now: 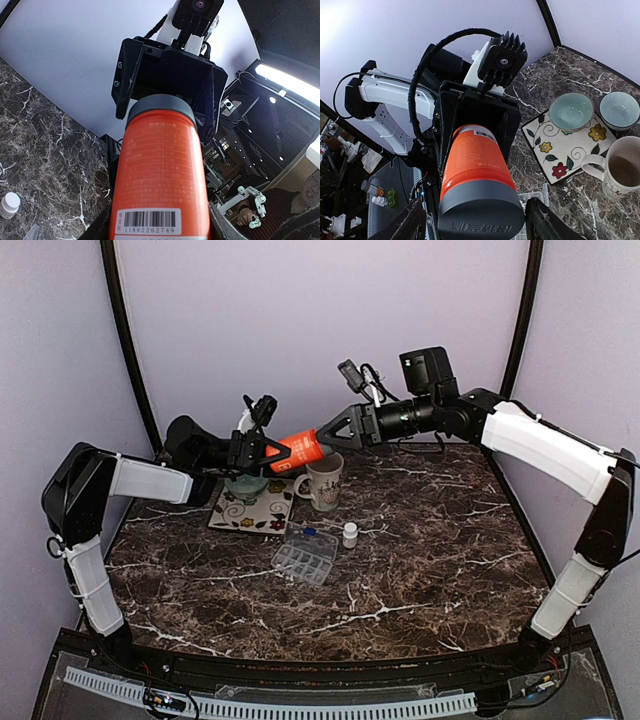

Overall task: Sort the pills into containers
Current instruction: Screw the lid of the pill bottle onto the pill bottle.

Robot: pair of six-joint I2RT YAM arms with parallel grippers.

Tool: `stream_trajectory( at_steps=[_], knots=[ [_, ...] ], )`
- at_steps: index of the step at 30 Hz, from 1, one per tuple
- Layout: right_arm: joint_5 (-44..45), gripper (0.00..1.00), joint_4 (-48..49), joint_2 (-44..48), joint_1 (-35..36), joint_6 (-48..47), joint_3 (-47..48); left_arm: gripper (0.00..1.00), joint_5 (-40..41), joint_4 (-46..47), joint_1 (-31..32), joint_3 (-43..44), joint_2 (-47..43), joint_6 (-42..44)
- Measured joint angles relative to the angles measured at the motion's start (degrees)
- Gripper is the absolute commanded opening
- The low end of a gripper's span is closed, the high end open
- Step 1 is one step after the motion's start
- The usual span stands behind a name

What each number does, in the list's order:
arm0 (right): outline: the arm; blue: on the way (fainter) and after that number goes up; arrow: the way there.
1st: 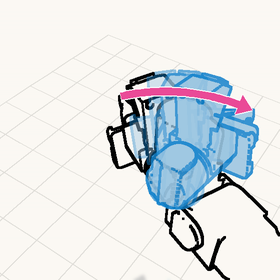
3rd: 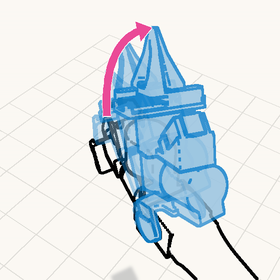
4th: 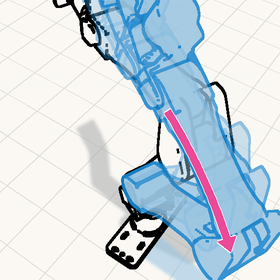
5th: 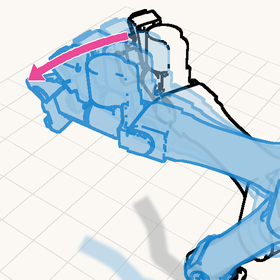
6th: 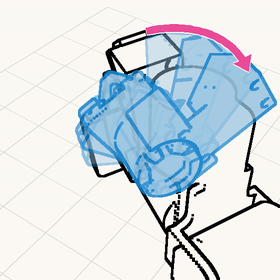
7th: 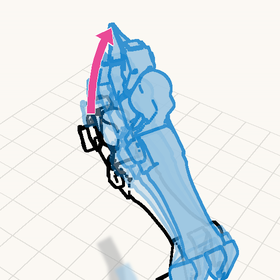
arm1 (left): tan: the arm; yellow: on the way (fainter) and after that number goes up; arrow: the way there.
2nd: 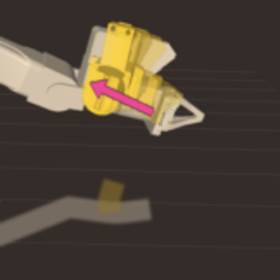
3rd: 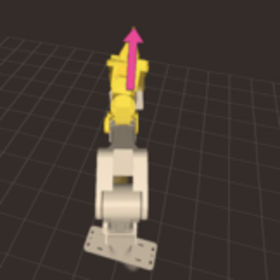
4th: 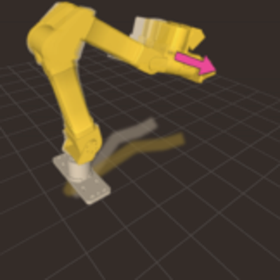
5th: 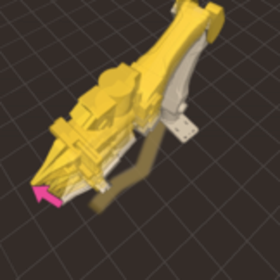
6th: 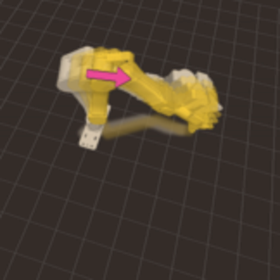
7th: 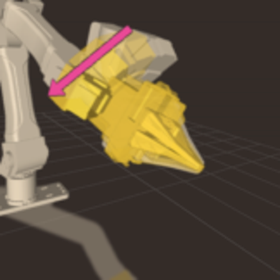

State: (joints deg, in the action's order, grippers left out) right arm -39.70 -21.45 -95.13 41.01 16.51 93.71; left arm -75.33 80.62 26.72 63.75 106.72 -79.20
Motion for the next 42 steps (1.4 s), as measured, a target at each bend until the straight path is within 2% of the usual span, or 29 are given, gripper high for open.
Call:
stream_trajectory(
  at_steps=[3,9,20,33,37,42],
  knots=[
    [-0.3,0.58,0.0,-0.1,0.0,0.1,0.0,0.00,-0.2,0.5,0.0,0.0,0.3,-0.4],
    [-0.8,0.52,0.0,-0.8,0.0,0.1,0.0,0.00,-0.9,1.2,0.0,0.0,0.5,-1.1],
    [-0.9,0.33,-0.5,-1.7,0.0,0.0,1.0,0.00,-2.1,2.3,-0.3,1.2,1.5,-2.6],
    [-1.7,0.23,-1.7,-3.3,-0.3,1.0,3.3,0.00,-3.1,3.3,-0.9,2.7,2.4,-3.2],
    [-2.2,0.21,-3.0,-4.7,-0.7,2.7,5.1,0.00,-2.9,0.7,-1.2,2.7,2.4,0.2],
    [-2.7,0.18,-5.7,-6.9,-1.5,5.1,7.5,0.00,-2.6,-10.1,-1.5,2.7,0.7,10.4]
  ],
)
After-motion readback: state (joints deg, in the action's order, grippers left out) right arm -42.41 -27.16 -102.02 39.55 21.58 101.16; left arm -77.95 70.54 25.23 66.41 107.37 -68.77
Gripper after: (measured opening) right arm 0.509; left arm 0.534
